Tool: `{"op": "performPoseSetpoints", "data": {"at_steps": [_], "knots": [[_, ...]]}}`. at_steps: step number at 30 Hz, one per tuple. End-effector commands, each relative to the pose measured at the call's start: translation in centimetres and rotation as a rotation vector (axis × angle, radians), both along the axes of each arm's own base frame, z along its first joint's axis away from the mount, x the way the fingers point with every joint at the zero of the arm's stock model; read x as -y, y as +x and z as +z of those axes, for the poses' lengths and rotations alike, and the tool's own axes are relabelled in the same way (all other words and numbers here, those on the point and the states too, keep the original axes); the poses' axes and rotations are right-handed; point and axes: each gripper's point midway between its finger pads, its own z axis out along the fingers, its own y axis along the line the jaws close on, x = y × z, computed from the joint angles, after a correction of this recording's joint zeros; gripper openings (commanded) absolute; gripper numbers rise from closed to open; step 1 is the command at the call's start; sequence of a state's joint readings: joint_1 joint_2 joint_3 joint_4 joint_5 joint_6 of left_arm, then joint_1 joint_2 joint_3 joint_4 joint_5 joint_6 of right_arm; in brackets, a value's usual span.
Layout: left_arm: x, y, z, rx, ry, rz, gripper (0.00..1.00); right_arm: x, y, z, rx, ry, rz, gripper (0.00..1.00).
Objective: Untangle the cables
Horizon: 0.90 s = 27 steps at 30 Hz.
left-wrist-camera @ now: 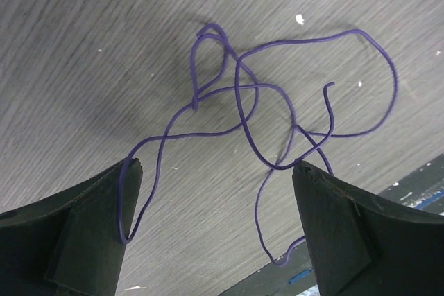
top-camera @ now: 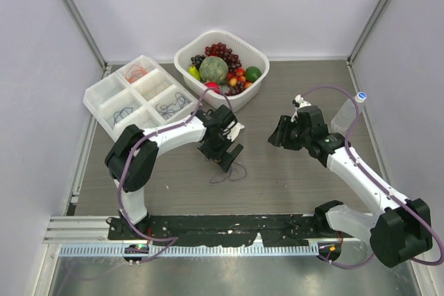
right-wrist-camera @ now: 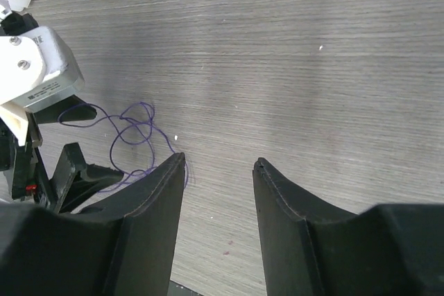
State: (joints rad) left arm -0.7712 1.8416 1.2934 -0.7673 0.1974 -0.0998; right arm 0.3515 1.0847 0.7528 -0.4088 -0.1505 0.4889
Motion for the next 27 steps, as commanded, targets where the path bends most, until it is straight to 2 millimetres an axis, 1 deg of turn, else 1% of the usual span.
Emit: {"op": "performPoseSetpoints", "data": {"at_steps": [1,3,5,8,10,11,12,14,15,17,20,21,24,27], "knots": [[0.5,1.0,0.6,0.067,0.020,-0.024,0.94,0.6,-0.2,0.9,0.028,0.005,-0.037,0.49],[0.4,1.0,0.0,0.083,0.048,-0.023,0.92,0.7,-0.5,0.9,0.027,0.011,-0.046,0.49],[0.1,1.1,-0.5,0.097,0.084,-0.008,0.87,0.8,-0.7,0.9,0.028,0.015,-0.053,0.49],[-0.3,1.6,-1.2,0.123,0.127,0.017,0.75,0.9,-0.8,1.0,0.028,0.017,-0.059,0.48],[-0.3,1.7,-1.7,0.119,0.135,0.015,0.65,0.8,-0.8,0.8,0.022,0.014,-0.057,0.48],[-0.3,1.7,-1.6,0.117,0.135,0.015,0.60,0.8,-0.8,0.7,0.018,0.015,-0.056,0.48],[-0.2,1.6,-1.3,0.116,0.128,0.014,0.59,0.7,-0.7,0.8,0.018,0.015,-0.051,0.48],[0.0,1.6,-0.3,0.122,0.106,0.011,0.61,0.6,-0.7,0.8,0.011,0.016,-0.050,0.48],[0.1,1.6,0.6,0.133,0.088,0.010,0.63,0.6,-0.6,0.8,0.012,0.018,-0.050,0.47],[0.2,1.7,2.2,0.158,0.066,0.012,0.72,0.5,-0.7,0.4,0.000,0.017,-0.048,0.47],[0.5,2.1,5.1,0.197,0.011,0.040,0.85,0.3,-0.7,0.1,-0.011,0.027,-0.043,0.47],[0.7,2.3,6.2,0.210,-0.028,0.056,0.89,0.3,-0.8,0.0,-0.016,0.029,-0.042,0.47],[2.0,2.3,8.3,0.200,-0.154,0.073,0.99,0.3,-0.9,-0.2,-0.012,0.029,-0.041,0.47],[3.5,2.1,9.1,0.194,-0.241,0.036,1.00,0.3,-0.9,-0.1,-0.006,0.024,-0.031,0.47]]}}
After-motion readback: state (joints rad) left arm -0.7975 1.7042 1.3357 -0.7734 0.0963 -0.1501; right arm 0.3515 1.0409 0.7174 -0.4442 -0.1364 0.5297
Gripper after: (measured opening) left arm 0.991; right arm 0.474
